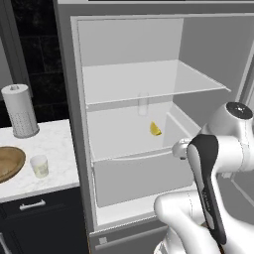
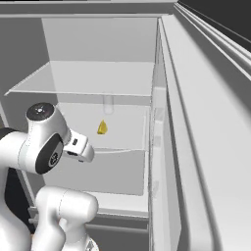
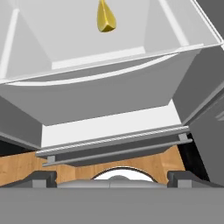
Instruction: Grab a lemon wedge from the fridge and one ice cube from the ice bowl, and put them in the glass of lemonade.
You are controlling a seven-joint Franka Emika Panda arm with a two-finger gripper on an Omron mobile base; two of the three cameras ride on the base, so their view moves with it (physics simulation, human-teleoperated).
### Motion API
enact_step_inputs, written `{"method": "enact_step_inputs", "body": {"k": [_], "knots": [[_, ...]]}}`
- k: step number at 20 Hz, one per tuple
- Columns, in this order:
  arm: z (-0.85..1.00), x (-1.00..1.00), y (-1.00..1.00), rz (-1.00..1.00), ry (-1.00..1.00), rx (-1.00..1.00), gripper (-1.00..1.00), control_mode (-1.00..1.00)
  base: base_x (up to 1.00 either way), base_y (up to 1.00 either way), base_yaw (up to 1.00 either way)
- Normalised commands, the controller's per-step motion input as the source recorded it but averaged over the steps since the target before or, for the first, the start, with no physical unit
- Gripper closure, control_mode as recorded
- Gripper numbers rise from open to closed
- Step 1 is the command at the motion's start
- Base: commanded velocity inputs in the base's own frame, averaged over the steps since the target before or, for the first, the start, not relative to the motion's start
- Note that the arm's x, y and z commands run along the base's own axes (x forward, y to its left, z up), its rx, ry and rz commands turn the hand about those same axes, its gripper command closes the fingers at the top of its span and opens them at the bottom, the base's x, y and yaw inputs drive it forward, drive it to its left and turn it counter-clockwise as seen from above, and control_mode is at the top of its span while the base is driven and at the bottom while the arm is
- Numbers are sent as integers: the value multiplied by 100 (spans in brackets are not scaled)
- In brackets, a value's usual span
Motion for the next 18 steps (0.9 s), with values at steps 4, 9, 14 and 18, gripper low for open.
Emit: {"method": "enact_step_inputs", "body": {"k": [4,9,14,18], "knots": [[-4,3,0,0,-3,0,-100,-100,4,0,0],[-23,23,0,0,-13,0,-100,-100,0,0,0],[-24,51,0,0,-13,0,-100,-100,0,0,0],[-3,51,-3,0,0,0,-100,-100,0,0,0]]}}
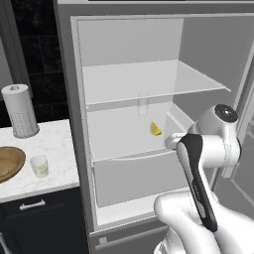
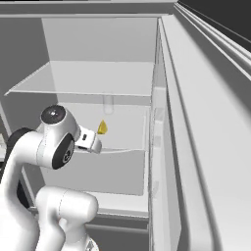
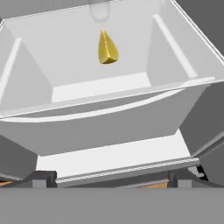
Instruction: Grab a lemon wedge from the fridge and one ice cube from the ice bowl, and put them in the glass of lemonade.
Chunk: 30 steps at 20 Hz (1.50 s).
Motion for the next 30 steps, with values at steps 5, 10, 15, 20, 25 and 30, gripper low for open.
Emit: {"method": "enact_step_inputs", "body": {"k": [5,10,15,20,25,30], "knots": [[-14,37,-11,7,0,-5,-100,-100,0,0,0],[-13,24,0,17,0,-15,-100,-100,0,0,0],[-10,30,0,8,0,-5,-100,-100,0,0,0],[-6,31,0,-1,0,4,-100,-100,0,0,0],[-1,42,0,-7,0,6,-100,-100,0,0,0],[0,56,0,-3,0,1,-100,-100,0,0,0]]}}
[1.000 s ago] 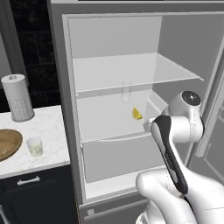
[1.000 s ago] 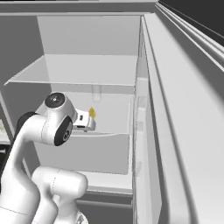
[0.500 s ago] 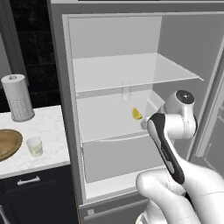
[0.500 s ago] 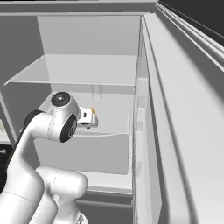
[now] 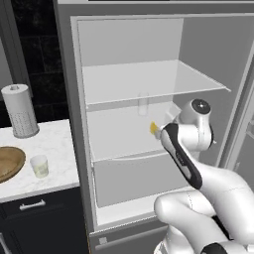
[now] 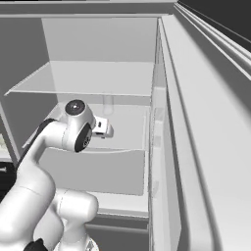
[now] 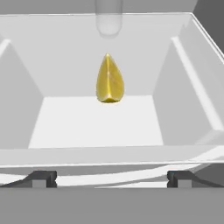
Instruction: Grab a lemon wedge from the fridge and one ice cube from the ice bowl, and put them in the glass of lemonade.
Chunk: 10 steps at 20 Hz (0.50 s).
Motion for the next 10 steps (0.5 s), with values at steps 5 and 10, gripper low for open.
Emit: {"method": "enact_step_inputs", "body": {"k": [5,10], "knots": [[-15,48,0,0,0,0,-100,-100,0,0,0],[-25,40,0,0,0,0,-100,-100,0,0,0]]}}
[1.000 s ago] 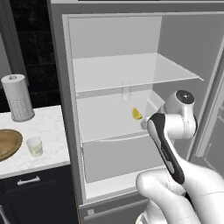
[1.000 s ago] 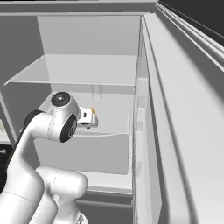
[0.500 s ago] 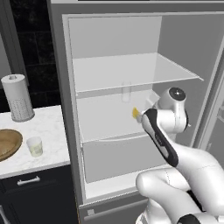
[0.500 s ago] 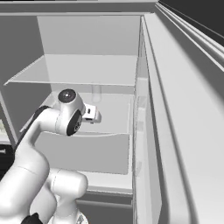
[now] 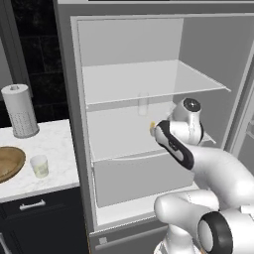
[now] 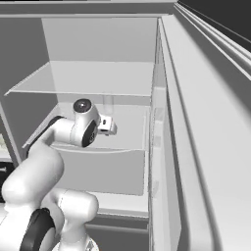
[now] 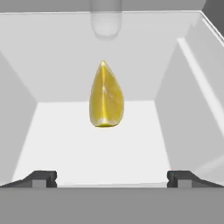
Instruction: Grab a lemon wedge from the fridge and one ice cube from the ice bowl, and put them in the glass of lemonade.
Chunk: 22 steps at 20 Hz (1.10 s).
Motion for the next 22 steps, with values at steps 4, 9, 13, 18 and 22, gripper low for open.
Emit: {"method": "enact_step_inputs", "body": {"k": [4,9,13,18,22], "knots": [[-19,33,0,1,0,0,-100,-100,0,0,0],[-13,48,1,0,0,0,-100,-100,0,0,0],[-16,44,1,1,0,0,-100,-100,0,0,0],[-28,41,2,3,0,0,-100,-100,0,0,0],[-24,37,4,4,0,0,-100,-100,0,0,0]]}}
